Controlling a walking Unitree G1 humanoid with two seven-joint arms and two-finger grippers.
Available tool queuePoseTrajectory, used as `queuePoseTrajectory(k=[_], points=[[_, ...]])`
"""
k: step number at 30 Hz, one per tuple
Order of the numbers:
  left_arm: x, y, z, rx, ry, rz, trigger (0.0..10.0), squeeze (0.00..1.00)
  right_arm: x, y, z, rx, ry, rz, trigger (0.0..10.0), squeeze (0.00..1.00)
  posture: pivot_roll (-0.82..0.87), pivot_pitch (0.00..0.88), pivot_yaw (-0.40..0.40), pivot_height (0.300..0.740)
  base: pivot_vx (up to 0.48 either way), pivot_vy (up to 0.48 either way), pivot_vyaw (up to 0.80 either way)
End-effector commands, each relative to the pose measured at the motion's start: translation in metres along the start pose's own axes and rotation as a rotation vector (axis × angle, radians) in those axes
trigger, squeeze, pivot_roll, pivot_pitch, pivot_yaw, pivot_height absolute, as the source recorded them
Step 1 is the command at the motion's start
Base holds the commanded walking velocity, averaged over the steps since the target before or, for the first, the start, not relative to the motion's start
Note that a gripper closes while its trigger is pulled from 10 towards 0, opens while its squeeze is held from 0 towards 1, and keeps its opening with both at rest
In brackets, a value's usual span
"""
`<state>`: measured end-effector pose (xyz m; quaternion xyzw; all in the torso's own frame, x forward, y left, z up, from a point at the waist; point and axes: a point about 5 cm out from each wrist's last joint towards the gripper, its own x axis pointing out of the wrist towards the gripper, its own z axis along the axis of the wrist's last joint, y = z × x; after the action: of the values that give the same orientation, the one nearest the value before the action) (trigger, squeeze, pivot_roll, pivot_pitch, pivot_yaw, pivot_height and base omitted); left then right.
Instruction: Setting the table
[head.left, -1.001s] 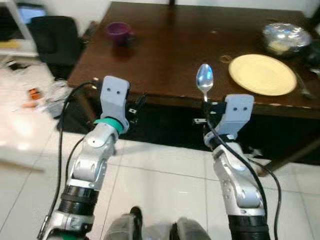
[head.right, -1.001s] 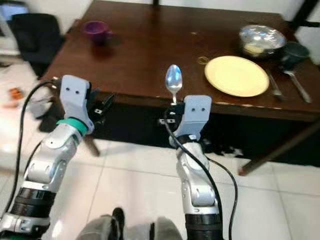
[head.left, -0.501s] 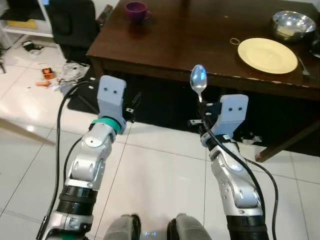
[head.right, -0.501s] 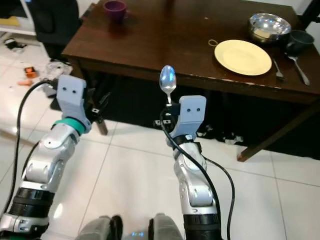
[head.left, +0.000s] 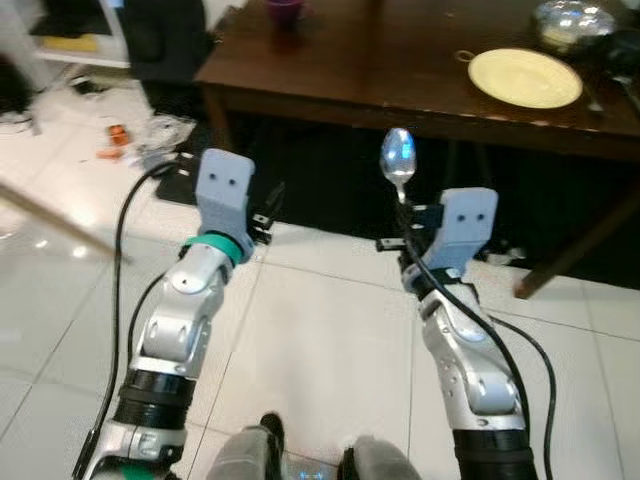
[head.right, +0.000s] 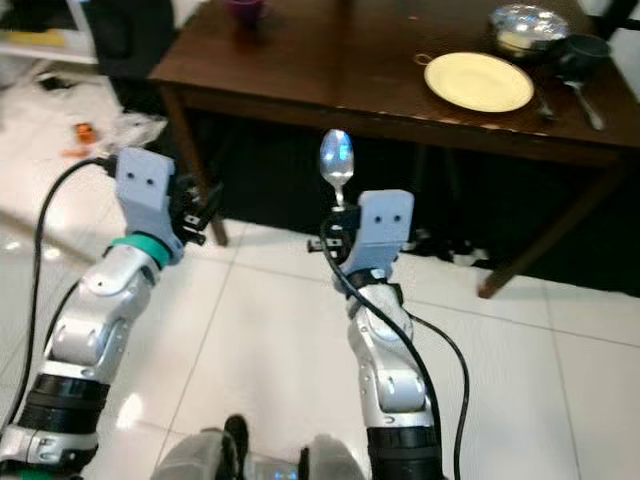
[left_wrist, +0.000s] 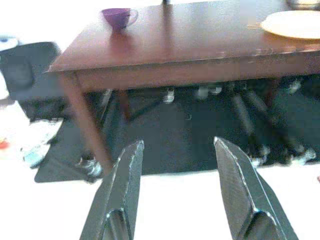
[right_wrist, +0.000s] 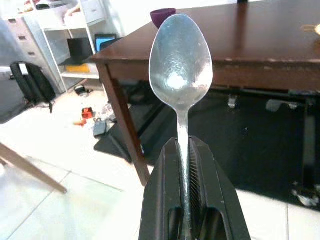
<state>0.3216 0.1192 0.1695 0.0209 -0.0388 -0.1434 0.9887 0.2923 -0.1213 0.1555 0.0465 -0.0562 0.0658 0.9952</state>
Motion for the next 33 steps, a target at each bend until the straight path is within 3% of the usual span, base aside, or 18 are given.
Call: queuePoseTrajectory(k=[1, 26, 33], points=[[0.0010, -0.0052, -0.0026, 0.007, 0.011, -0.018, 10.0, 0.00, -0.0014, -0.0035, -0.0002, 0.010, -0.002, -0.013, 10.0, 0.00, -0.13, 0.009, 0.080, 0.740, -0.341, 0.000, 0.00], [0.0022, -0.0059, -0.0032, 0.007, 0.011, -0.016, 10.0, 0.00, 0.0000, -0.0037, 0.0012, 0.005, -0.009, 0.004, 10.0, 0.00, -0.13, 0.002, 0.080, 0.740, -0.329, 0.000, 0.00], [0.0022, -0.0064, -0.0039, 0.006, 0.015, -0.014, 10.0, 0.00, 0.0000, -0.0025, 0.0020, -0.008, -0.017, 0.018, 10.0, 0.00, -0.13, 0.005, 0.079, 0.740, -0.304, 0.000, 0.51]])
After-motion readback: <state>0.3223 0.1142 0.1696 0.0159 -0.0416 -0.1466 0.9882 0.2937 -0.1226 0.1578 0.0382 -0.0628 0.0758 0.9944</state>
